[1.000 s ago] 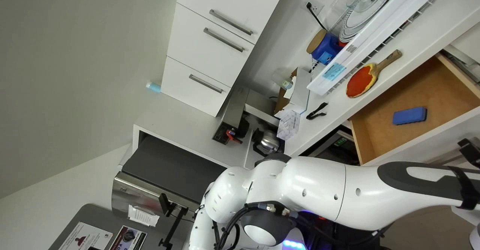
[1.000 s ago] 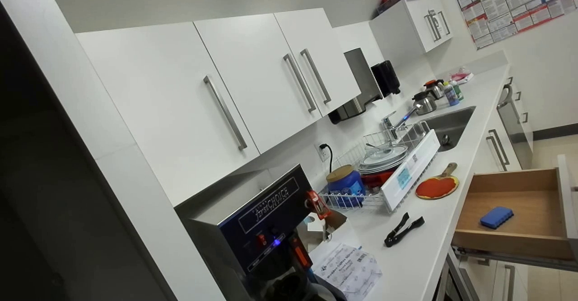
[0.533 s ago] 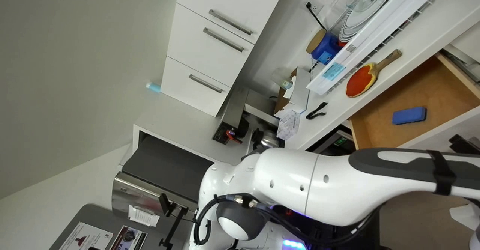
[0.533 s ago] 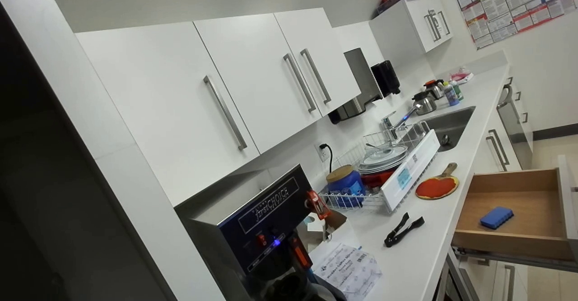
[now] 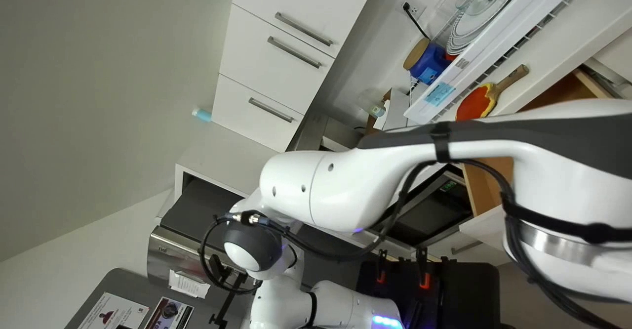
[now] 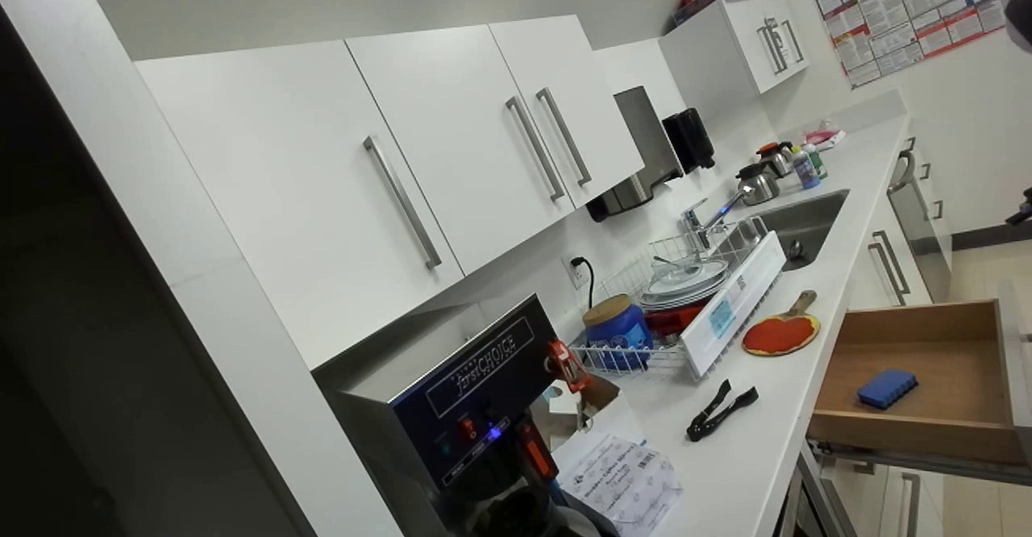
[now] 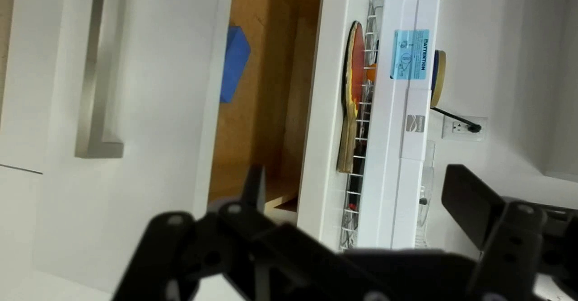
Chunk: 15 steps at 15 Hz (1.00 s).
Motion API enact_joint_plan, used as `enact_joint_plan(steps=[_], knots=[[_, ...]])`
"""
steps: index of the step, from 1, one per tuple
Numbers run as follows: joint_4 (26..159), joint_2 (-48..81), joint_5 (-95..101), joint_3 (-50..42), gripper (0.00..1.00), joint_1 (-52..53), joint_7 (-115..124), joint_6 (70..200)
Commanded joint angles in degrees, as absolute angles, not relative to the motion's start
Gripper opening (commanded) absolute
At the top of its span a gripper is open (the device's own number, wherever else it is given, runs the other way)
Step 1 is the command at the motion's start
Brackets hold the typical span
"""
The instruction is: Open the top drawer, take the sponge out, put it on the counter, then close the drawer
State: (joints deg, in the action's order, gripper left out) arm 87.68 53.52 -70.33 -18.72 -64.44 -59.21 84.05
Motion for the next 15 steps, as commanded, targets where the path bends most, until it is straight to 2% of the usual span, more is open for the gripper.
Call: enact_joint_plan(steps=[1, 10, 11, 15], knots=[[101.38, 41.44, -68.43, -19.33, 1.00, -57.58, -55.43, 93.64], [127.19, 21.50, -65.69, -20.32, 1.00, -36.75, -48.24, 125.91], [118.98, 28.60, -67.51, -19.37, 1.00, -40.75, -50.99, 120.48], [125.36, 23.65, -67.08, -19.91, 1.00, -36.36, -49.80, 125.06]])
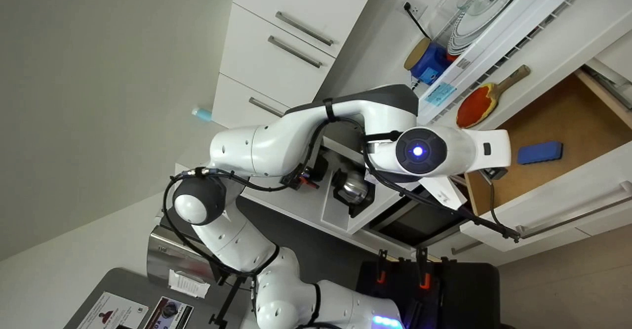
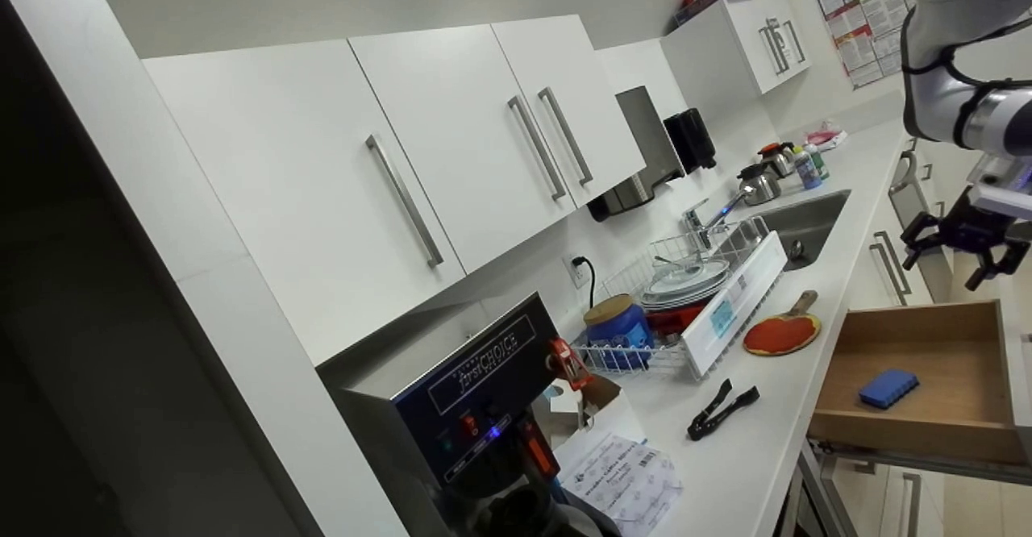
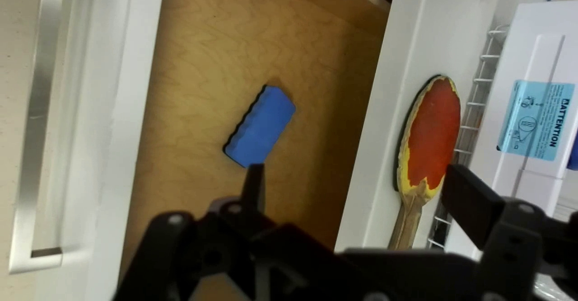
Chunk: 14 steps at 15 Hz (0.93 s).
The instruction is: Open the top drawer, take the sponge out, put it on the counter, then close the drawer
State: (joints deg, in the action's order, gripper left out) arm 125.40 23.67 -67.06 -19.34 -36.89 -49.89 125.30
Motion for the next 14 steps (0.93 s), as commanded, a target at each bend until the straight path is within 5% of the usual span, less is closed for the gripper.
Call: enact_joint_plan(steps=[1, 14], knots=[[125.51, 23.51, -67.00, -20.10, 1.00, -36.53, -49.79, 125.08], [129.90, 23.34, -69.41, -20.56, 1.00, -25.32, -28.30, 142.28]])
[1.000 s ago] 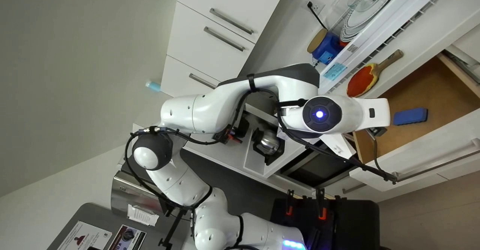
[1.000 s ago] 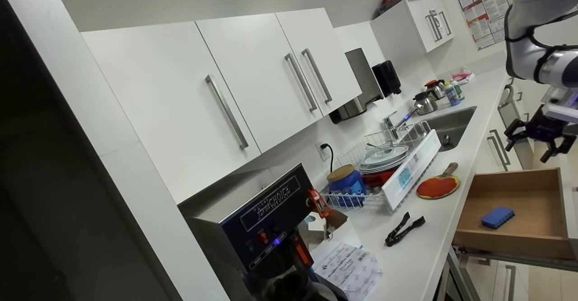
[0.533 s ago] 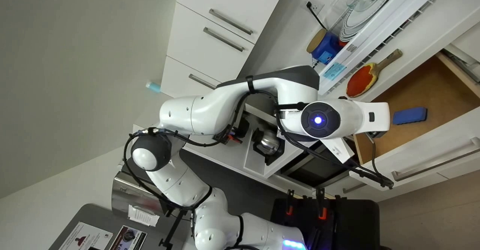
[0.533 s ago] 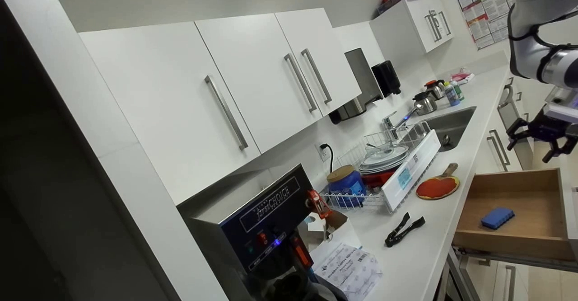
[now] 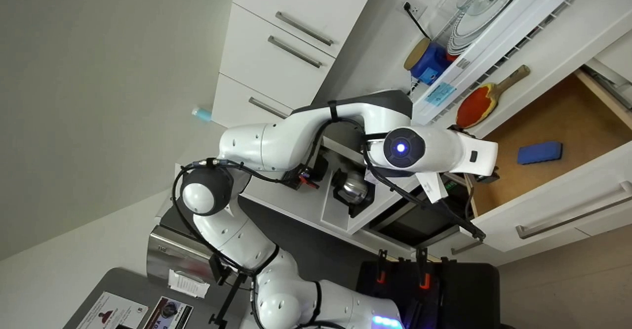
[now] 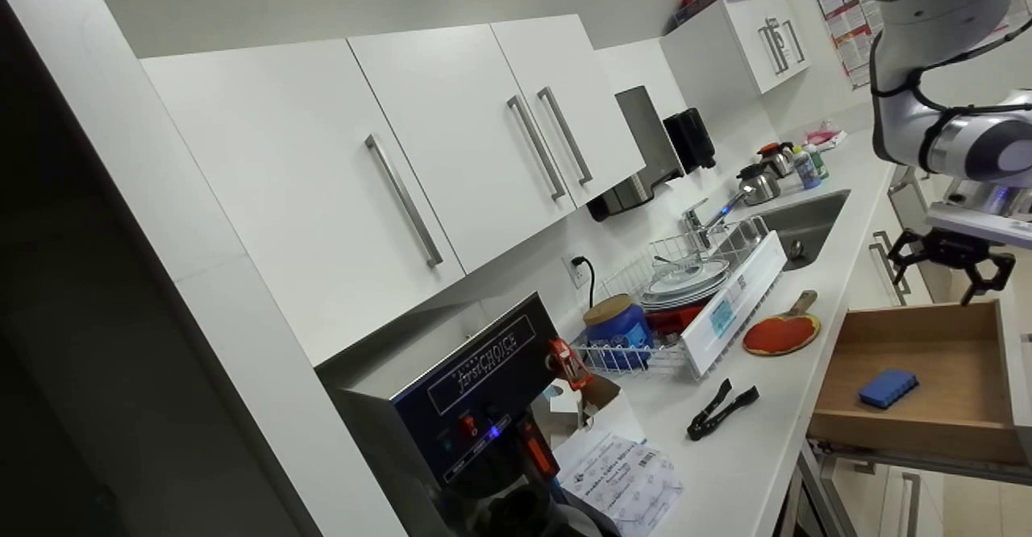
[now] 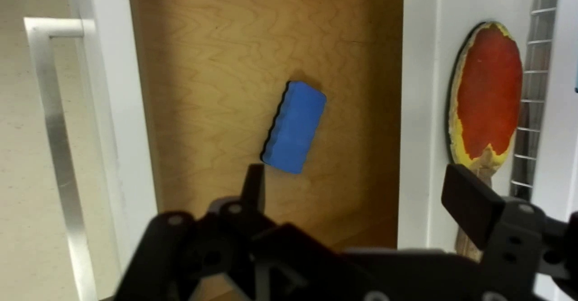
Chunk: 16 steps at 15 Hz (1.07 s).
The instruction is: Open the top drawer, take the sponge out, put it on the counter, then close the drawer
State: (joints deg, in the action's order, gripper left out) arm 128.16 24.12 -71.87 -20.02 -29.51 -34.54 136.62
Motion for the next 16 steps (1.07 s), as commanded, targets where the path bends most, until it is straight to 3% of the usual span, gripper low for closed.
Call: enact_joint_plan(steps=[1, 8, 16], knots=[[130.09, 23.45, -67.46, -20.41, 1.00, -24.26, -25.79, 143.58], [127.65, 28.31, -52.27, -19.38, 1.00, -19.41, -5.42, 150.25], [118.82, 36.70, -50.53, -16.00, 1.00, -20.62, 4.45, 151.79]])
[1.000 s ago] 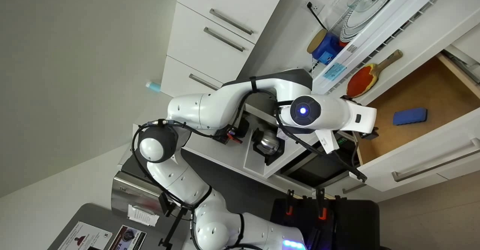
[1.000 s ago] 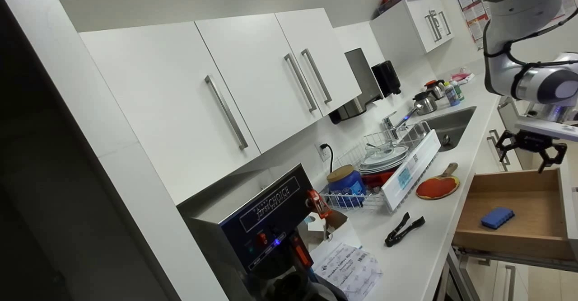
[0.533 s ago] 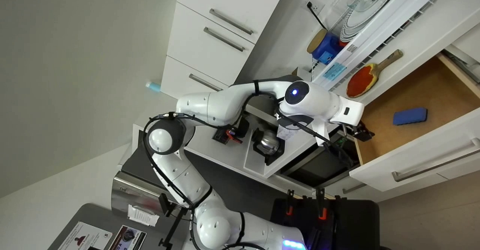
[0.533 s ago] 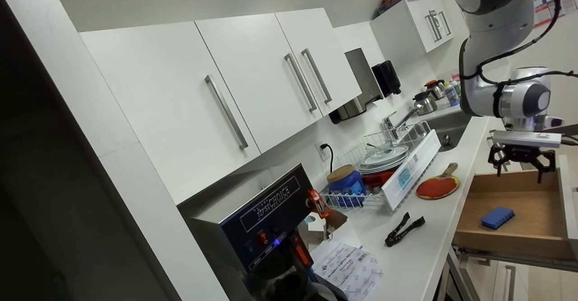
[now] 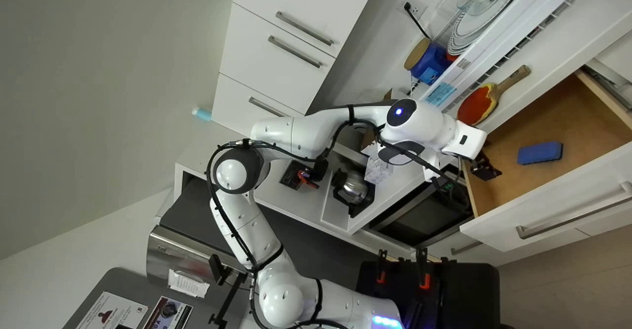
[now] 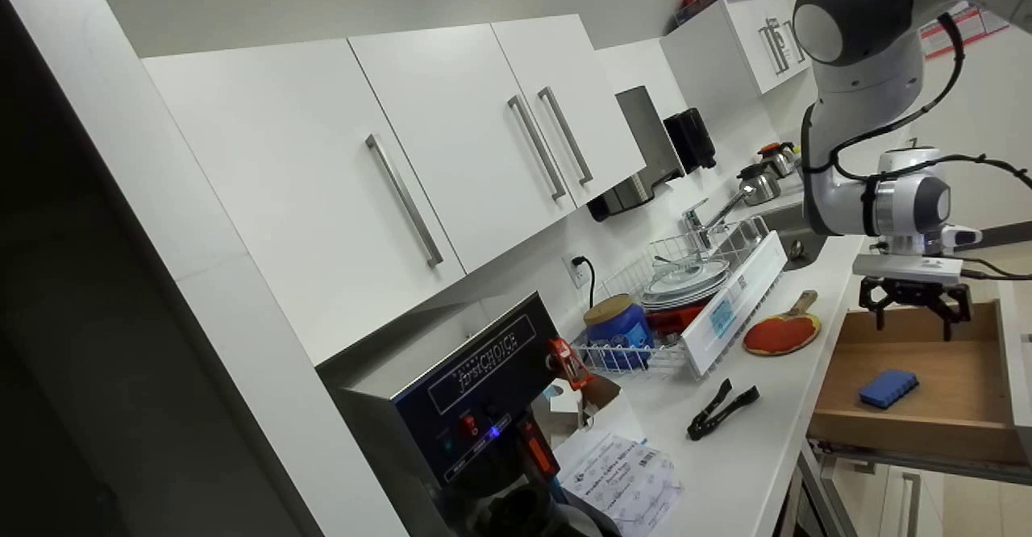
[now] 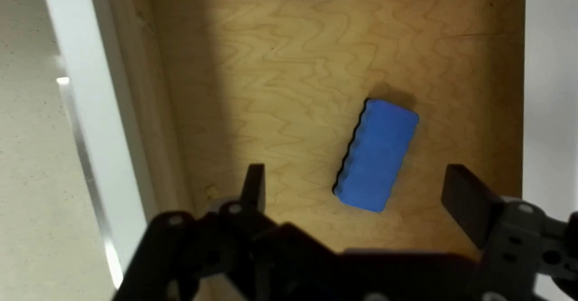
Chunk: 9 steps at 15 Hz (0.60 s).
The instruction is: Open the top drawer, take the sponge out, put it on the counter, then close the drawer
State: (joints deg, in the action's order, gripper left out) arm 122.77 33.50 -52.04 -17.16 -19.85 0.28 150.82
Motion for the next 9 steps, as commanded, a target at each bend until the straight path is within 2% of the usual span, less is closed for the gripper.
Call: enact_joint_plan(steps=[1, 9], knots=[[117.33, 37.97, -50.08, -16.13, 1.00, -20.47, 5.63, 151.68], [106.47, 47.07, -47.17, -14.98, 1.00, -21.00, 13.42, 152.21]])
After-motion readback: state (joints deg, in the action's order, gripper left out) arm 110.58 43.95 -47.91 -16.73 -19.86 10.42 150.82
